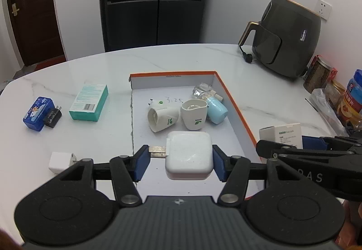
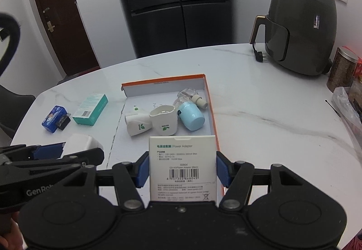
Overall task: Organize rigid objects
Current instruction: 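Carry the white square adapter with the left tool while the right tool carries the adapter box toward the box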
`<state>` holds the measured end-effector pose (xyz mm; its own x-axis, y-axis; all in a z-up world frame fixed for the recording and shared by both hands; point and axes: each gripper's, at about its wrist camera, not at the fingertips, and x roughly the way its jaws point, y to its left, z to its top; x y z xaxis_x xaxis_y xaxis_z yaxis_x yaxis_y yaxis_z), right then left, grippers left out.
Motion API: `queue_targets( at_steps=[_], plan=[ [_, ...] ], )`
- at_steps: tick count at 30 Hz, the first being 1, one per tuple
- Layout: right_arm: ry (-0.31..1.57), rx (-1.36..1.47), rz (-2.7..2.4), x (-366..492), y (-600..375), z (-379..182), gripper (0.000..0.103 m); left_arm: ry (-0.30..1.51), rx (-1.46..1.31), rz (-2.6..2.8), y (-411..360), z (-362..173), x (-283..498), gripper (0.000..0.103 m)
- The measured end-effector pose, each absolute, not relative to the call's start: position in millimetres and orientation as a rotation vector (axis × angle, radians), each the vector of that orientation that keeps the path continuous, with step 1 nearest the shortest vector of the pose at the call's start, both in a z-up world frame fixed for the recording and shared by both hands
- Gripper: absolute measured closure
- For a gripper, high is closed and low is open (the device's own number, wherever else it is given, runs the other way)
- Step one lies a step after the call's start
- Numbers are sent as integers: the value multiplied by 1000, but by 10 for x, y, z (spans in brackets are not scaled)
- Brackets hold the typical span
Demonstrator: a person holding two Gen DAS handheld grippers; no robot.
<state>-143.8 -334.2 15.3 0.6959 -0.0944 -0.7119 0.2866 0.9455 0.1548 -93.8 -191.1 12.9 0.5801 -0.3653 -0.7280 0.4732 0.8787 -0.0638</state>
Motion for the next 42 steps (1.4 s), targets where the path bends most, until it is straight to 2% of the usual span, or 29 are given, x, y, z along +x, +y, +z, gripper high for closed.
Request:
queue_targets(
  at_steps=[42],
  plan=[
    [822,229,-182,-768,-3528,-23,31,859,115,-452,-2044,-70,-426,45]
  ],
)
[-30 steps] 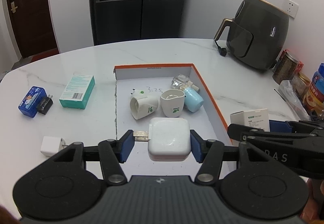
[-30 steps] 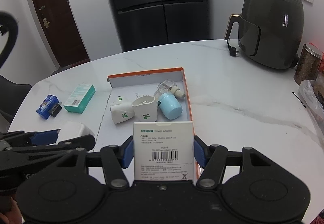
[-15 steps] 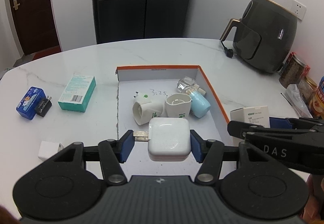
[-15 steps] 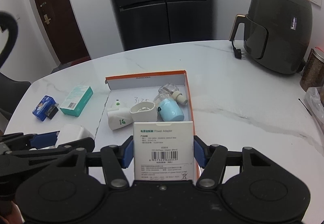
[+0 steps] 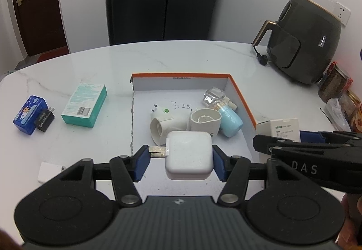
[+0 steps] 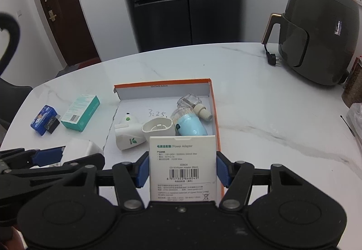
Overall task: Organize rigid objects
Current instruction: 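Carry the white square adapter with the left tool while the right tool carries the adapter box toward the box, then lower both held items into the orange-rimmed box and open both tools, then move both open tools back to the remaining items on the table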
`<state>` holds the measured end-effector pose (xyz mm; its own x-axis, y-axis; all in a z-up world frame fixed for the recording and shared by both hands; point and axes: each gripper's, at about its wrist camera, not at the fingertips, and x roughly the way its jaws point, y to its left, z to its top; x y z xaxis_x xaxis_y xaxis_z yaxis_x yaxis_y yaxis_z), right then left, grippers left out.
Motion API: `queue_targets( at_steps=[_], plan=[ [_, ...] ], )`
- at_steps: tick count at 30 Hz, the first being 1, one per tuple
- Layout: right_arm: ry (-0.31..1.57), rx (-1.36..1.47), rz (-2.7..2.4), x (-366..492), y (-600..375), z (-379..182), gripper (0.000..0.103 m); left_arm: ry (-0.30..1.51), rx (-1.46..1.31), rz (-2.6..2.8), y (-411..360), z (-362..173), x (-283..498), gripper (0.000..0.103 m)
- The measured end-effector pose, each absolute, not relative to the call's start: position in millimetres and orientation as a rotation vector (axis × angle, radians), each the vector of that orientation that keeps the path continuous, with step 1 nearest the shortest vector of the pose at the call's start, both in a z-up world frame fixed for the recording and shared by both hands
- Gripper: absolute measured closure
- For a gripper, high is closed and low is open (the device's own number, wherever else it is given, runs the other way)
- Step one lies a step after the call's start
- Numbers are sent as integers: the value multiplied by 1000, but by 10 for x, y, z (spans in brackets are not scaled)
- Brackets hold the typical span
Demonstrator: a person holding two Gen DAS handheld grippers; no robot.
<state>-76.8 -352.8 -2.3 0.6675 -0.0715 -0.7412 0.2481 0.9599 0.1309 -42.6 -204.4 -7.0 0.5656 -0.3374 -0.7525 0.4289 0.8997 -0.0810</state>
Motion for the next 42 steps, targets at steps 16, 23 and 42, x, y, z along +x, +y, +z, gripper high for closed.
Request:
queue_targets(
  at_steps=[16,23,42],
  plan=[
    [801,230,-200,-615,-3632,-35,30,907,109,-474,-2185,-251,-267,44],
    [779,234,-233,-715,-3675,8,29,892,105,-523,-2273,-245,-300,36],
    [755,210,-142,-585,-3028,140,25,854,82,-378,-1479,-25,-311,31]
  ],
)
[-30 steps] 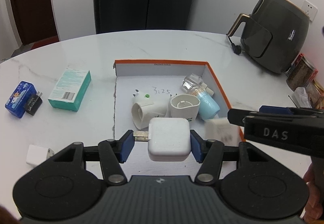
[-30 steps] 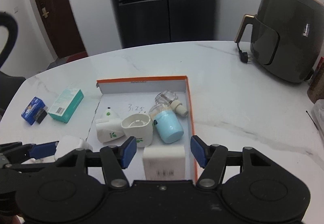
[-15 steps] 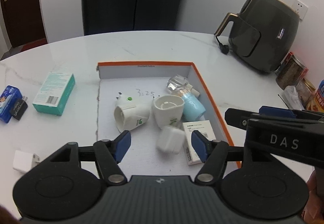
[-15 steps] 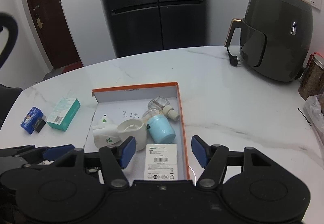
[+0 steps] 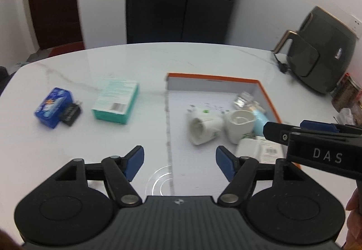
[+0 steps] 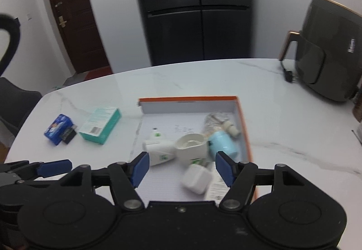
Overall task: Organize rigid objects
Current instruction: 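Move both open tools back to the remaining items on the table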
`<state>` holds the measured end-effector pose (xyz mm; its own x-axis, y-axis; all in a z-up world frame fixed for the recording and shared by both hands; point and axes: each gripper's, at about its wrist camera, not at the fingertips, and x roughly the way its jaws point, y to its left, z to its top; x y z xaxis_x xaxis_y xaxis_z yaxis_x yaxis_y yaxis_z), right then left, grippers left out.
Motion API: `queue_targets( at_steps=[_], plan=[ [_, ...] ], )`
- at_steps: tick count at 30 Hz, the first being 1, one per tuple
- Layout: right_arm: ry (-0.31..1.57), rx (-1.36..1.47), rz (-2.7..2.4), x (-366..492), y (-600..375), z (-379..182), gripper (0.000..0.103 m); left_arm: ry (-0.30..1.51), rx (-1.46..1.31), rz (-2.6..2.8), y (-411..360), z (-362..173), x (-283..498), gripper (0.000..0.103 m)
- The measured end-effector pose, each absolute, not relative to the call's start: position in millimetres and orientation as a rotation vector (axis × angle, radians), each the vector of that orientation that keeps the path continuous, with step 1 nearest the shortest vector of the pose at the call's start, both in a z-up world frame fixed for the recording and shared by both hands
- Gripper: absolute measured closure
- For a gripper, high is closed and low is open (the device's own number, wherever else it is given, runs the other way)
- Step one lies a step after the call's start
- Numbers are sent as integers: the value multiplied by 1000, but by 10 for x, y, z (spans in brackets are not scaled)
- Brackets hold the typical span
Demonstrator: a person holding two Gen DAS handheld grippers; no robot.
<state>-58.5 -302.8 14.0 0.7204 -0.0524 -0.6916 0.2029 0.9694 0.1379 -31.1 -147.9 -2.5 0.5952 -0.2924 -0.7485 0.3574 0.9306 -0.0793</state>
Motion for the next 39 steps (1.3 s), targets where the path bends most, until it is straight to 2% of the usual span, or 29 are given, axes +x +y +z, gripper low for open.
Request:
queue_targets(
  at_steps=[18,39],
  plan=[
    [770,151,-27,-300,-2147,156,25,833,35,-259,-594,135,-131,29],
    [759,105,20,144,-1501,260,25,802,48,-233,-36,263,260,26]
  ],
)
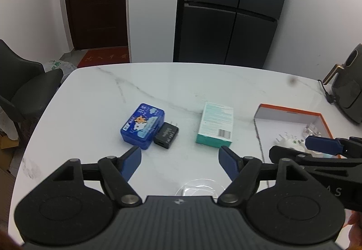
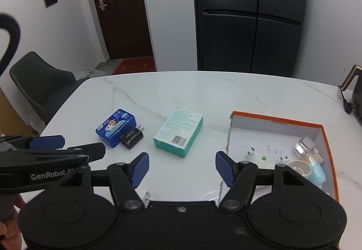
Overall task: Organize rigid objects
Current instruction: 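Move both open tools back to the remaining items on the table, then grasp the blue toothpick tin with the left tool while the right tool grasps the teal bandage box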
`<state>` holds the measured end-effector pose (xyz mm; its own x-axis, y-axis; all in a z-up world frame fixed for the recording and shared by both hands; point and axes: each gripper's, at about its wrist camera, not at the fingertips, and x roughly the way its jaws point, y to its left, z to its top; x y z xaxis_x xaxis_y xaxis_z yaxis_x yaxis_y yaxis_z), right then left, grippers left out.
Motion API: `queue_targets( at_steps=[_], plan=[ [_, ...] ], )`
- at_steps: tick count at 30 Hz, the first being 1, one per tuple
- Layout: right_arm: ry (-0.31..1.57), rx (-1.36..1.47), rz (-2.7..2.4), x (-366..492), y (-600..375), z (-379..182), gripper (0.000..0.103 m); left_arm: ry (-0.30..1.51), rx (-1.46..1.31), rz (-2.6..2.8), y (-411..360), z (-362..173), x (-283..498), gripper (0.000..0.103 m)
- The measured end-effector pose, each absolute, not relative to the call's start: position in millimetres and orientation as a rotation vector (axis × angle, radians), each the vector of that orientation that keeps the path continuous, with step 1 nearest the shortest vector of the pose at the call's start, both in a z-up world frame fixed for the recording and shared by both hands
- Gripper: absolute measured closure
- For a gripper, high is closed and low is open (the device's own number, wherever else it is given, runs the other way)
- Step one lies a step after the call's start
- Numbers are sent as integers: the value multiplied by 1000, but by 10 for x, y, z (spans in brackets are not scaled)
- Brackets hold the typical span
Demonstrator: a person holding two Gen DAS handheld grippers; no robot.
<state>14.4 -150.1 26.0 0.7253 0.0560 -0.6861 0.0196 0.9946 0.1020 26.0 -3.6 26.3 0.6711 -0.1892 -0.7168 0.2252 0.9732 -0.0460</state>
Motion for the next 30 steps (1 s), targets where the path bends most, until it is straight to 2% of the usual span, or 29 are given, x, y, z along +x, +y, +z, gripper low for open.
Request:
queue_targets(
  at_steps=[14,30],
  plan=[
    [807,140,-3,488,-1343,-36,25,864,102,-205,336,-178,1139,25],
    [856,192,-67,799,-1422,-442,25,941,172,-301,304,-774,1855,22]
  ],
)
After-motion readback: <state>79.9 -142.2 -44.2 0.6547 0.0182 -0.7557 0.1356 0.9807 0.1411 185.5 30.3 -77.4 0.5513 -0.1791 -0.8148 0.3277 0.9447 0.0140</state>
